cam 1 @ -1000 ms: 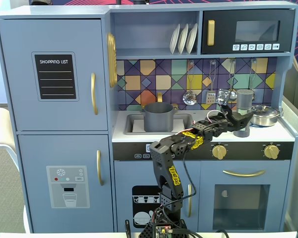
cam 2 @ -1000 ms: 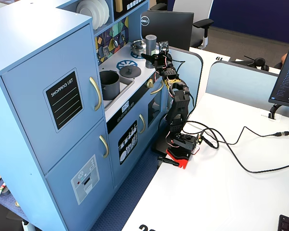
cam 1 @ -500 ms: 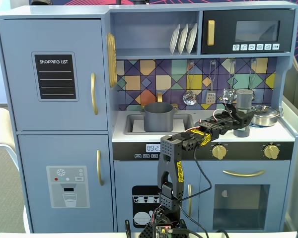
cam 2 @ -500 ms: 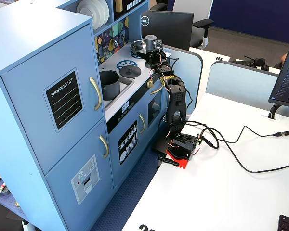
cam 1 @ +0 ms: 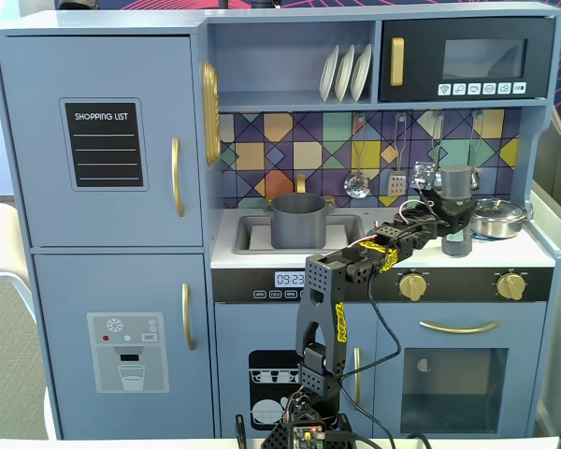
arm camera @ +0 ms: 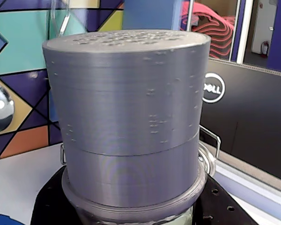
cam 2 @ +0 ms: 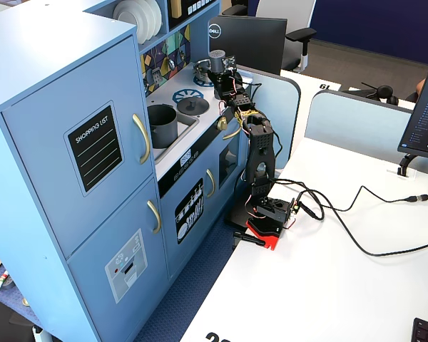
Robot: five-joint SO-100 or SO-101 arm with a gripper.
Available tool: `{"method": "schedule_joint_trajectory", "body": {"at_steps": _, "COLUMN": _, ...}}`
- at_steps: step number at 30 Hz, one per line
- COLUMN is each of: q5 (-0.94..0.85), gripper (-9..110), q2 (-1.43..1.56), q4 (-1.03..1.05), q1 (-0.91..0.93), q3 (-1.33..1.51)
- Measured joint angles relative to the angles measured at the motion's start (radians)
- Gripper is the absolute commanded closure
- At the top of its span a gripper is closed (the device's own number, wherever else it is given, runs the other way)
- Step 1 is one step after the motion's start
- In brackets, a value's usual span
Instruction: Put salt in the gray recipient
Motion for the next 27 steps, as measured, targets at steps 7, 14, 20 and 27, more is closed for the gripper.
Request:
{"method": "schedule_joint_trajectory", "body": {"at_steps": 7, "q5": 0.006, "gripper": 101, "q2": 0.041, "q4": 0.003, "q1": -0.002, "q3": 0.003}}
{"method": "schedule_joint_trajectory", "body": {"at_steps": 14, "q5": 0.112, "gripper": 101, "q2": 0.196, "q4": 0.199, "q1": -0.043, "q3": -0.069}}
{"method": "schedule_joint_trajectory", "body": {"at_steps": 20, "q5": 0.305, "gripper": 101, "q2": 0.345, "q4": 0.454, "q1": -0.179, "q3": -0.187}}
{"method": "schedule_joint_trajectory", "body": {"at_steps": 27, "q5": 0.761, "gripper": 101, "q2": 0.451, "q4": 0.681, "q1": -0.428, "q3": -0.247}}
